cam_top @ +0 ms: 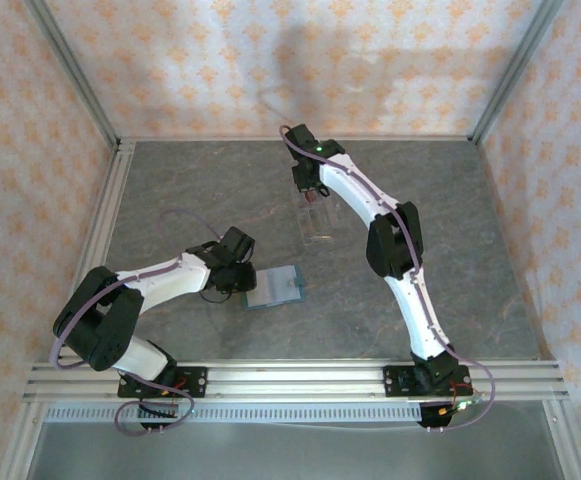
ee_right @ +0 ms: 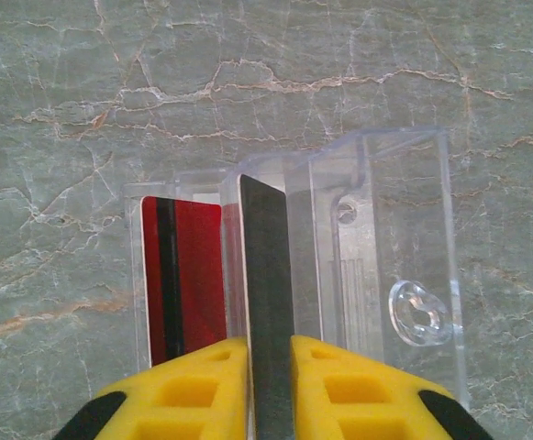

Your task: Put the credit cards into the card holder

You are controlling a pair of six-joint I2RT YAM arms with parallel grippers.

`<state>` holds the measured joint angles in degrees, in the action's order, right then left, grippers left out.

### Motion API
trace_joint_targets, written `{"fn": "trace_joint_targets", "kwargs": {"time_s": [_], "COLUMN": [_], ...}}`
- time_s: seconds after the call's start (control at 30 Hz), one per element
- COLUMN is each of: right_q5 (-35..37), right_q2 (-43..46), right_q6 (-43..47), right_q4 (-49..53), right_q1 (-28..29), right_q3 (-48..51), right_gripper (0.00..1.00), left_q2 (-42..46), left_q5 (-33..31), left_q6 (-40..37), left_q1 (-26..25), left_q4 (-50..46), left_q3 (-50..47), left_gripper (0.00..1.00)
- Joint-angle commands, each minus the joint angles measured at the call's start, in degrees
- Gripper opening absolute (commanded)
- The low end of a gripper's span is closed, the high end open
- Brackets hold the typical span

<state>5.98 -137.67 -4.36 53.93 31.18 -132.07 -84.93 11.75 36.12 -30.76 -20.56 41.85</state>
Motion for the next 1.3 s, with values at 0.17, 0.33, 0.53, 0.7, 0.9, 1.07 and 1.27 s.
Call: {"fn": "trace_joint_targets", "kwargs": {"time_s": [0.17, 0.33, 0.53, 0.7, 0.9, 1.07, 1.27], "right_q5": [0.64, 0.99, 2.84, 4.12, 6.94, -0.75, -14.14], "right_q2": [-1.29, -1.10, 2.61, 8.18, 23.84, 43.33, 55.71], "right_q6": [1.01, 1.59, 1.90, 1.44, 0.07, -6.32, -14.98], "right_q4": [2.84, 4.14, 3.64, 2.94, -7.63, -25.68, -48.69], "right_q1": [-0.43, -0.42, -0.46, 0.56, 5.54, 8.59, 12.34], "right_q3": [-3.14, -5.68, -7.59, -5.81, 14.37, 42.94, 72.12], "right_gripper": [0.08, 0.00, 0.00, 0.00, 0.00, 0.00, 0.00], "left_q2": [-1.55, -1.73, -2.24, -2.96, -3.05, -3.04, -3.13], "left_q5": [0.03, -0.06, -0.01, 0.13, 0.12, 0.29, 0.56], "left_q6": [0.09, 0.10, 0.02, 0.01, 0.00, 0.00, 0.11], "left_q1": [-0.47, -0.48, -0.44, -0.45, -0.47, -0.44, -0.49], "left_q4": [-1.12, -1.15, -1.15, -1.18, -1.16, -1.15, -1.15], "left_q3": [0.58, 0.66, 0.74, 0.97, 0.87, 0.91, 0.96], "left_gripper": [0.23, 0.23, 0.22, 0.22, 0.23, 0.22, 0.22]}}
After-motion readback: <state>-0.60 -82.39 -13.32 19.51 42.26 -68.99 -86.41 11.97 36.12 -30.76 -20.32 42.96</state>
